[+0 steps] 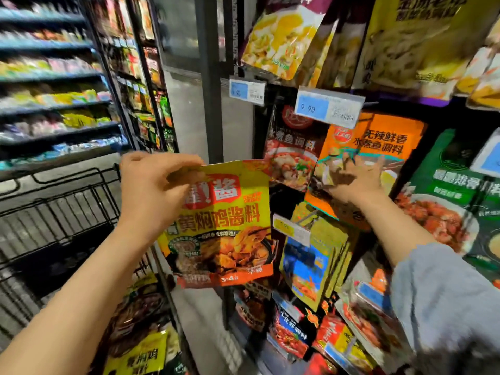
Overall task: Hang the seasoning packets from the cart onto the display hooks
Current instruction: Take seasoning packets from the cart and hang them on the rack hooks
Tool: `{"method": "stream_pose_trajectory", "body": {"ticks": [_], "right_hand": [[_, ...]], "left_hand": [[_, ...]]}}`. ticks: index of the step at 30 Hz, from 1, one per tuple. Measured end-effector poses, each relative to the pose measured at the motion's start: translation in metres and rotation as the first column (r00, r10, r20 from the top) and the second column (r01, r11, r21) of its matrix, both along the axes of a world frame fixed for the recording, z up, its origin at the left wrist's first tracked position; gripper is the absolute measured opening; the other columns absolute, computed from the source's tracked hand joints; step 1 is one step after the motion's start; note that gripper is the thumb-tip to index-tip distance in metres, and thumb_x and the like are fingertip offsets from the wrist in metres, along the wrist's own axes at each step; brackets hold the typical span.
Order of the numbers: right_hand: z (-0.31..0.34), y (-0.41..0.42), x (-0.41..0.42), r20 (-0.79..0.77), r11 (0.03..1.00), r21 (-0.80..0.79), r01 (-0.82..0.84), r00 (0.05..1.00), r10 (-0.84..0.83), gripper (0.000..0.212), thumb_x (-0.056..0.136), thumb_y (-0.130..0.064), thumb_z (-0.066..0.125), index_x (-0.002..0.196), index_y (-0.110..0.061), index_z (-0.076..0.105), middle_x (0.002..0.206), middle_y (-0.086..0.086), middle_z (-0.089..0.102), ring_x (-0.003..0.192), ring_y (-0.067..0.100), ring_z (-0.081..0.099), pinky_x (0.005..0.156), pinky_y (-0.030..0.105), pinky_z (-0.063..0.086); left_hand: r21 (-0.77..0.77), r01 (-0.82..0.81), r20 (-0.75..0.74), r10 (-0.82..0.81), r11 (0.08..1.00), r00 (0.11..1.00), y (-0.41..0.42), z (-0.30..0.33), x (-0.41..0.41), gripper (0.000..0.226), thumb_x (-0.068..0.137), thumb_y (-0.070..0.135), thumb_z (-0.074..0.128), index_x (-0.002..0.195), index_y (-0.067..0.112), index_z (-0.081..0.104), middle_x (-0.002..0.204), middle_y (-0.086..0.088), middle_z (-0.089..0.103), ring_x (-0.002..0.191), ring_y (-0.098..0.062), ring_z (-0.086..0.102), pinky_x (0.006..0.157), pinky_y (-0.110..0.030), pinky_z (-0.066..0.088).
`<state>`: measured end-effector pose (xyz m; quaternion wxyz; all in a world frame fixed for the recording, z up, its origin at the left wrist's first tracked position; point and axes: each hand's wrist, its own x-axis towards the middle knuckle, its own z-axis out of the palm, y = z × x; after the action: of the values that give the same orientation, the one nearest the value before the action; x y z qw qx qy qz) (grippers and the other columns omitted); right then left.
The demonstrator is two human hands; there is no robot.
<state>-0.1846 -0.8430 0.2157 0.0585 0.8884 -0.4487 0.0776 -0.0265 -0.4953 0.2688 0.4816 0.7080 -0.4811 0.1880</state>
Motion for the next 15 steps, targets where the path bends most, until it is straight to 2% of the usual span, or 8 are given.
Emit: {"method": "stream_pose_trajectory", "body": {"ticks": [1, 3, 5, 7, 9, 11, 13, 15], "right_hand": [[-0.001, -0.009, -0.001, -0.14, 0.998, -0.059, -0.007, 0.99, -0.001, 0.061, 0.09, -0.056, 0.037, 0.145, -0.032, 0.026, 0.157, 0.006, 0.018, 0.143, 0.027, 0.015, 0.105, 0.069, 0.009], [0.0, -0.02, -0.004, -0.279, 0.993, -0.108, -0.038, 0.96, 0.007, 0.063, 0.092, -0.052, 0.036, 0.149, -0.034, 0.016, 0.159, 0.004, 0.006, 0.145, 0.027, 0.005, 0.103, 0.075, 0.005], [0.0, -0.025, -0.003, -0.282, 0.993, -0.104, -0.049, 0.959, 0.017, 0.063, 0.093, -0.051, 0.034, 0.15, -0.033, 0.011, 0.159, 0.006, 0.002, 0.145, 0.03, 0.003, 0.103, 0.075, 0.003], [0.003, -0.018, 0.001, -0.238, 0.998, -0.049, -0.049, 0.971, 0.036, 0.066, 0.091, -0.057, 0.036, 0.149, -0.034, 0.014, 0.159, 0.007, 0.006, 0.145, 0.031, 0.007, 0.104, 0.074, 0.002], [0.012, -0.001, 0.003, -0.07, 0.994, -0.006, -0.108, 0.992, 0.107, 0.066, 0.088, -0.061, 0.043, 0.146, -0.035, 0.024, 0.156, 0.007, 0.019, 0.142, 0.03, 0.019, 0.107, 0.068, 0.009], [0.029, 0.028, 0.0, 0.294, 0.961, 0.104, -0.257, 0.931, 0.217, 0.058, 0.092, -0.054, 0.046, 0.144, -0.032, 0.033, 0.149, 0.004, 0.035, 0.135, 0.027, 0.034, 0.108, 0.047, 0.025], [0.048, 0.068, -0.007, 0.62, 0.864, 0.189, -0.467, 0.739, 0.264, 0.047, 0.096, -0.043, 0.046, 0.139, -0.026, 0.042, 0.138, -0.007, 0.047, 0.13, 0.019, 0.043, 0.104, 0.03, 0.033], [0.062, 0.103, -0.019, 0.83, 0.698, 0.176, -0.694, 0.486, 0.273, 0.034, 0.095, -0.036, 0.047, 0.128, -0.028, 0.051, 0.126, -0.017, 0.054, 0.118, 0.004, 0.053, 0.098, 0.02, 0.041]], "left_hand": [[0.001, -0.002, -0.016, 0.002, 1.0, 1.0, 0.003, 0.001, 0.0, 0.041, 0.071, 0.024, 0.056, 0.104, 0.047, 0.063, 0.089, 0.046, 0.059, 0.09, -0.008, 0.067, 0.089, -0.058, 0.047], [-0.008, -0.007, -0.032, 0.007, 1.0, 0.999, 0.006, 0.004, -0.002, 0.04, 0.067, 0.033, 0.05, 0.102, 0.046, 0.063, 0.09, 0.044, 0.06, 0.089, -0.012, 0.069, 0.087, -0.058, 0.048], [-0.015, 0.0, -0.024, 0.0, 1.0, 1.0, 0.005, 0.007, -0.005, 0.046, 0.064, 0.033, 0.047, 0.107, 0.039, 0.061, 0.081, 0.036, 0.064, 0.087, -0.013, 0.07, 0.085, -0.06, 0.048], [-0.013, 0.002, -0.002, -0.002, 1.0, 1.0, 0.001, 0.008, -0.007, 0.046, 0.066, 0.028, 0.049, 0.11, 0.037, 0.059, 0.085, 0.029, 0.063, 0.086, -0.014, 0.07, 0.082, -0.061, 0.048], [-0.014, 0.007, 0.019, -0.006, 1.0, 1.0, -0.005, 0.008, -0.007, 0.045, 0.067, 0.017, 0.055, 0.105, 0.039, 0.062, 0.088, 0.028, 0.061, 0.086, -0.012, 0.069, 0.084, -0.062, 0.046], [-0.019, 0.033, 0.07, -0.032, 0.999, 0.997, -0.011, 0.007, -0.006, 0.038, 0.068, 0.009, 0.06, 0.092, 0.038, 0.068, 0.087, 0.031, 0.059, 0.087, 0.006, 0.064, 0.086, -0.059, 0.044], [-0.034, 0.069, 0.125, -0.065, 0.997, 0.99, -0.017, 0.007, -0.009, 0.039, 0.066, 0.001, 0.064, 0.09, 0.033, 0.067, 0.086, 0.032, 0.056, 0.086, 0.023, 0.054, 0.091, -0.045, 0.041], [-0.05, 0.104, 0.166, -0.094, 0.993, 0.982, -0.023, 0.005, -0.011, 0.038, 0.068, 0.002, 0.065, 0.089, 0.034, 0.066, 0.086, 0.038, 0.054, 0.089, 0.027, 0.049, 0.089, -0.029, 0.031]]}}
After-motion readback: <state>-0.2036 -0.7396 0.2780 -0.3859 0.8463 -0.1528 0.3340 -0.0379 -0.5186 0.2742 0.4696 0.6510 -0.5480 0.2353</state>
